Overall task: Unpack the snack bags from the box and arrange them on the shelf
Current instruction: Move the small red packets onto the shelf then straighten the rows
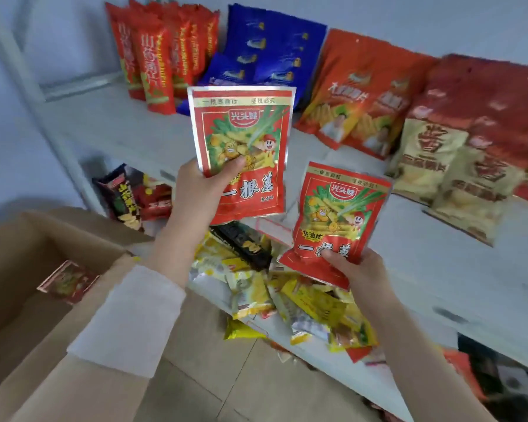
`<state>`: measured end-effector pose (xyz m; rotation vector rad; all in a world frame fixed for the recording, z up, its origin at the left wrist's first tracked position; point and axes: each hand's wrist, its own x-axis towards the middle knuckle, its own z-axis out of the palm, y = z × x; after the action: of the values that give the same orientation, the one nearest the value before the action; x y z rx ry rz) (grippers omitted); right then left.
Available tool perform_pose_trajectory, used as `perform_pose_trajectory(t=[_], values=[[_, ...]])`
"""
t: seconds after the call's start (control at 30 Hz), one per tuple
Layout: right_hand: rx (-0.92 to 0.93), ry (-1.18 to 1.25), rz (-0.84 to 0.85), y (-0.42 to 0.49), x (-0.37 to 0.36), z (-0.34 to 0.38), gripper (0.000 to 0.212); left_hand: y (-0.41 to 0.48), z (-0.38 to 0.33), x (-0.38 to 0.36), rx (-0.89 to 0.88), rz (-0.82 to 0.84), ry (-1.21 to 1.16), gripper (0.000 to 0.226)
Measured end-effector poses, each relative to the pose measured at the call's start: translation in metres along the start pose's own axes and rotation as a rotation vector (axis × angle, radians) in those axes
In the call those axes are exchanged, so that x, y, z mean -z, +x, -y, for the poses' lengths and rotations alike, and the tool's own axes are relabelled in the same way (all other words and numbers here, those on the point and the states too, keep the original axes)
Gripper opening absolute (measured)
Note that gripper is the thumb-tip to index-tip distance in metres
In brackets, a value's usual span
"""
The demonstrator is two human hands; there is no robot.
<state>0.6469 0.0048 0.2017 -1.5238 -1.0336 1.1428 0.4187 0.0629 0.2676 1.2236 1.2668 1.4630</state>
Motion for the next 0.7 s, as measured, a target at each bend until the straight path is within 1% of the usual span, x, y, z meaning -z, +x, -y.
perform_pose_trajectory(t=[0.17, 0.33, 0.47, 0.53, 0.63, 0.7], values=[[-0.008, 0.045, -0.247, -0.032, 0.180, -0.021, 0.019, -0.051, -0.010, -0.189, -0.013, 0.266, 0.012, 0.010], [-0.028, 0.080, -0.450, -0.061, 0.315, -0.034, 0.018, -0.098, -0.019, -0.335, -0.036, 0.454, 0.005, 0.013], [-0.054, 0.127, -0.572, -0.058, 0.389, -0.048, 0.020, -0.115, -0.009, -0.424, -0.034, 0.576, 0.074, 0.013], [-0.036, 0.132, -0.628, -0.046, 0.415, -0.052, 0.018, -0.113, -0.002, -0.459, -0.024, 0.606, 0.135, 0.013], [0.000, 0.101, -0.624, -0.010, 0.446, -0.051, 0.017, -0.096, 0.010, -0.504, -0.026, 0.609, 0.200, 0.022], [0.006, 0.085, -0.611, 0.023, 0.465, -0.048, 0.020, -0.077, 0.018, -0.532, -0.010, 0.599, 0.217, 0.021]])
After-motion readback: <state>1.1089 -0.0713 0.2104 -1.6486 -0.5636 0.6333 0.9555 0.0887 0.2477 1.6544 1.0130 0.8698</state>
